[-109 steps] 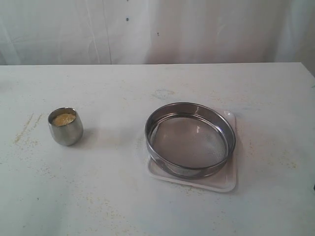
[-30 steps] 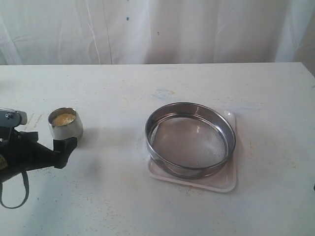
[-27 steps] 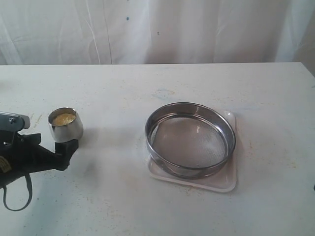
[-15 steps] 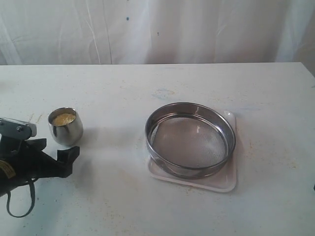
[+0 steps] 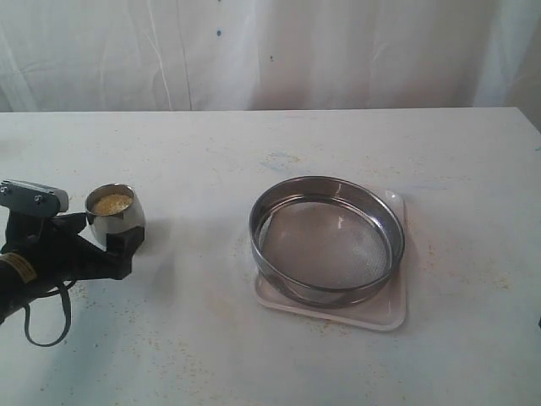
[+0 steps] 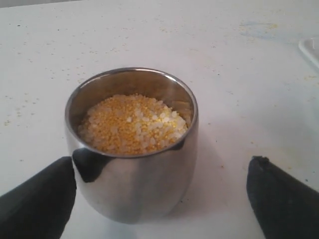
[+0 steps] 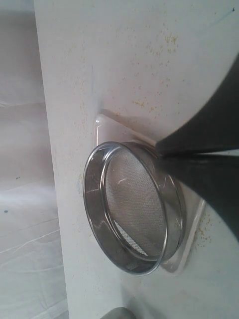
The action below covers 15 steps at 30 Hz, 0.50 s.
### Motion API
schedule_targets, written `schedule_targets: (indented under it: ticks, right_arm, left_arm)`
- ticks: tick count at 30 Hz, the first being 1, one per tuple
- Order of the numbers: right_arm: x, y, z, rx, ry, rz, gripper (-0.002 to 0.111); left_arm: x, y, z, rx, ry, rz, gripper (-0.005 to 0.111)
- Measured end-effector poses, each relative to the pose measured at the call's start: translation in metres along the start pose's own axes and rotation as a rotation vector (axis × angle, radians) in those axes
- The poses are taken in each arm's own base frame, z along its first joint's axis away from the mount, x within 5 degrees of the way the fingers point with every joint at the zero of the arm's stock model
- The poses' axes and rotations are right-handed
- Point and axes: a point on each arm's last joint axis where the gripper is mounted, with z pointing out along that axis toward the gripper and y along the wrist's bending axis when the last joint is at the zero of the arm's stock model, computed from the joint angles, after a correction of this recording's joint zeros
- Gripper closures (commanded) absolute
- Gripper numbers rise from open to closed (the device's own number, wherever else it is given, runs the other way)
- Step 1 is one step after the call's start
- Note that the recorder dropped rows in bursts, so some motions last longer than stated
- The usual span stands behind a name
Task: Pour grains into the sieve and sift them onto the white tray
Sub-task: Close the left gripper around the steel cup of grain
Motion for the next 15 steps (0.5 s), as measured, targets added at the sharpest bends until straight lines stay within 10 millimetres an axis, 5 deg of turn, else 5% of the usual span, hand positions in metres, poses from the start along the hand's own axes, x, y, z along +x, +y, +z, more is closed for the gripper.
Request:
schedule_targets:
  ticks: [15]
  right_arm:
    - [0.0,0.0,0.0,0.0,0.0,0.0,0.108]
  left_arm:
    - [-0.0092,0.0057,0.0069,-0.048,-0.041,-0.024,0.015]
